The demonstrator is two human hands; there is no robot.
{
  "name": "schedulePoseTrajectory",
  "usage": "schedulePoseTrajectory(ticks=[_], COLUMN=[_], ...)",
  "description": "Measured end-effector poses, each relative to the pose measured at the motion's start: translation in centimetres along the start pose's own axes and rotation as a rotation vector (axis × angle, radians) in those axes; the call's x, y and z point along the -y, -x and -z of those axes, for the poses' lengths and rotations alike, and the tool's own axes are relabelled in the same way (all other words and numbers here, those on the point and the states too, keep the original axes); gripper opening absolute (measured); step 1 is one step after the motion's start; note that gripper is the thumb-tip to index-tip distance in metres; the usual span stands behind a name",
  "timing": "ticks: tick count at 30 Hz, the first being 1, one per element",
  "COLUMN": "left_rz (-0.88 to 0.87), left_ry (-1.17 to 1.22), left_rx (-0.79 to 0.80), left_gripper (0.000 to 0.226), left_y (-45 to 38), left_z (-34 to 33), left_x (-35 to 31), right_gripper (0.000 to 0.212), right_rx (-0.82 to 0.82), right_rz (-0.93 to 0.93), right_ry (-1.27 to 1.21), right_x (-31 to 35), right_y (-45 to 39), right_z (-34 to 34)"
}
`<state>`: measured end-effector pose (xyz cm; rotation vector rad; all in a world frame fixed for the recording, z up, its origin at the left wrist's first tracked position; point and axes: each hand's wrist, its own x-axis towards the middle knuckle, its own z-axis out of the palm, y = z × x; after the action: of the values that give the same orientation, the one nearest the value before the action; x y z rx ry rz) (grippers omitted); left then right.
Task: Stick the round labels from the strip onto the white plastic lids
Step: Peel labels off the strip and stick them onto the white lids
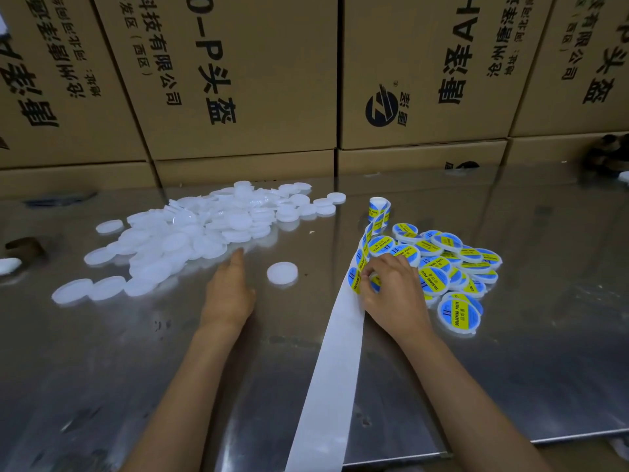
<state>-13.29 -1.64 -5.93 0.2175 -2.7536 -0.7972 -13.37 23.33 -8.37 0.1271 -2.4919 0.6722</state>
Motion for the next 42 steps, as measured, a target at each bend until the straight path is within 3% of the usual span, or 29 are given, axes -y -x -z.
schedulePoseTrajectory(ticks=[3, 5, 8, 10, 13, 16, 22, 27, 35, 38, 42], left_rz=[-0.086, -0.064, 0.037, 0.084, 0.099, 0.127, 0.125, 0.163, 0.191, 0.174, 0.24], left_ry=[0.293, 0.612, 1.036, 1.181, 1.178, 1.203, 1.209, 1.229, 1.232, 1.22, 1.288], left_rx=[-0.193, -0.196, 0.041, 0.218, 0.368, 0.414, 0.479, 0.492, 0.516, 0.505, 0.526], left_gripper=[0.069, 0.051, 0.046, 0.043, 0.04, 0.035, 0.025, 0.02, 0.017, 0.018, 0.02], left_y=[0.5, 0.5, 0.1, 0.0, 0.2, 0.0, -0.6, -0.8, -0.8, -1.0, -1.1], left_z=[0.5, 0.8, 0.6, -0.1, -2.3, -4.2, -5.6, -5.7, -5.5, -5.6, -5.4], left_x=[-0.7, -2.3, -5.0, -6.8, -8.9, -9.4, -7.9, -7.4, -7.3, -7.3, -7.4], right_gripper=[0.008, 0.018, 0.038, 0.04, 0.028, 0.012, 0.013, 0.028, 0.011, 0.012, 0.017], right_rx=[-0.032, 0.007, 0.137, 0.157, 0.147, 0.122, 0.209, 0.25, 0.189, 0.101, 0.066], right_rz=[-0.002, 0.01, 0.026, 0.041, 0.089, 0.11, 0.135, 0.117, 0.142, 0.114, -0.181], right_ry=[-0.043, -0.054, -0.037, -0.036, -0.043, -0.083, -0.138, -0.114, -0.05, -0.213, -0.637], right_x=[-0.1, -0.3, -0.4, -0.5, -0.3, 0.1, 0.0, 0.3, 0.4, 1.3, 2.8], right_y=[0.0, 0.2, 0.5, 0.6, 0.8, 1.0, 1.0, 1.0, 1.0, 1.2, 0.9], right_z=[-0.2, -0.5, -0.9, -1.1, -0.9, -0.7, -0.1, 0.0, -0.5, -0.3, 1.9])
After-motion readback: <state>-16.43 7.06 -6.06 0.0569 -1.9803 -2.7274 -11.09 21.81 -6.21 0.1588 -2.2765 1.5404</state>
